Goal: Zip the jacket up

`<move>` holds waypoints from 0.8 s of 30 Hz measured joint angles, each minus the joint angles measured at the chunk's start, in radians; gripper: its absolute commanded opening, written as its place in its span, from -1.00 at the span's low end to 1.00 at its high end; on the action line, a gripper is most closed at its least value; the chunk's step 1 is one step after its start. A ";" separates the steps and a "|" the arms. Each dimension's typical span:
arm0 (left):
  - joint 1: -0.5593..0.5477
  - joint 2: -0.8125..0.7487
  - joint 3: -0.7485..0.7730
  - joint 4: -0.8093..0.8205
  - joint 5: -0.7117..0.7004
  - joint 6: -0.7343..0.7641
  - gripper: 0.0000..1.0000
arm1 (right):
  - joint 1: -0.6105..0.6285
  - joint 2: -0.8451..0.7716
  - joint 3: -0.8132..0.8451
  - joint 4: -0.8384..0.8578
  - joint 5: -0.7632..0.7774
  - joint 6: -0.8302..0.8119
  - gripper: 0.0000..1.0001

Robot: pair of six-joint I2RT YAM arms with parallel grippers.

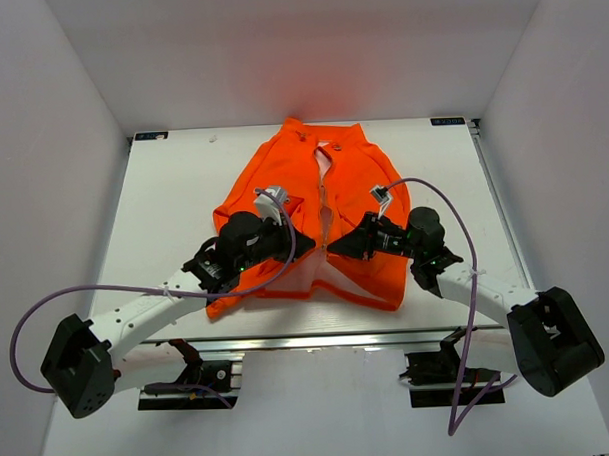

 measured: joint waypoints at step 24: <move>-0.002 -0.015 0.000 0.007 0.000 -0.011 -1.00 | 0.000 0.000 0.002 -0.007 -0.033 -0.005 -1.00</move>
